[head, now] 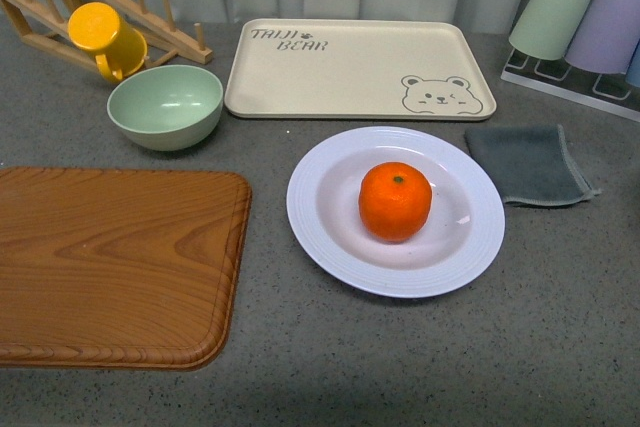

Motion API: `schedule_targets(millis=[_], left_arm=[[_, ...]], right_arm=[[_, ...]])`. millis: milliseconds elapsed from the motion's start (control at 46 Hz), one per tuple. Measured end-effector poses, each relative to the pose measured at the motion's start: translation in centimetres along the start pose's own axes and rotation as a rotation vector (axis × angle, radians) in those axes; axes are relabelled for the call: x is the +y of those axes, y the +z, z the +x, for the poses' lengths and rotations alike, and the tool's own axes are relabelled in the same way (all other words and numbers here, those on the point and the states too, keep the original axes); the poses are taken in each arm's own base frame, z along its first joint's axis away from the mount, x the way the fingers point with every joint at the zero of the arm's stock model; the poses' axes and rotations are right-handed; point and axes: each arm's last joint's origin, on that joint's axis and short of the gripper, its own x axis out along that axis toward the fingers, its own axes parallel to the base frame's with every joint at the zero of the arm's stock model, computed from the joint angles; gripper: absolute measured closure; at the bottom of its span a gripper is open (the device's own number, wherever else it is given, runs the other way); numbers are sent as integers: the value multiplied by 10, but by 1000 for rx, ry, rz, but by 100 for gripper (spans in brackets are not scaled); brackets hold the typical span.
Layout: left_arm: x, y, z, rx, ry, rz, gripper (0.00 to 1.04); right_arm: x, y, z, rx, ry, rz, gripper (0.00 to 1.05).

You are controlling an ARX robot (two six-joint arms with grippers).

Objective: Place orange and plate with both arms

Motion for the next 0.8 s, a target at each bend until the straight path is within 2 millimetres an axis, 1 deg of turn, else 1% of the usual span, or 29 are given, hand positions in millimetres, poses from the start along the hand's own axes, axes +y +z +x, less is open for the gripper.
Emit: schedule_targets(millis=[217,804], left_arm=[[0,2,-9,-8,0,0,101],[0,3,-23,-11,0,0,101]], right_arm=[[0,0,0,0,0,0,9],[0,0,0,0,0,0,9]])
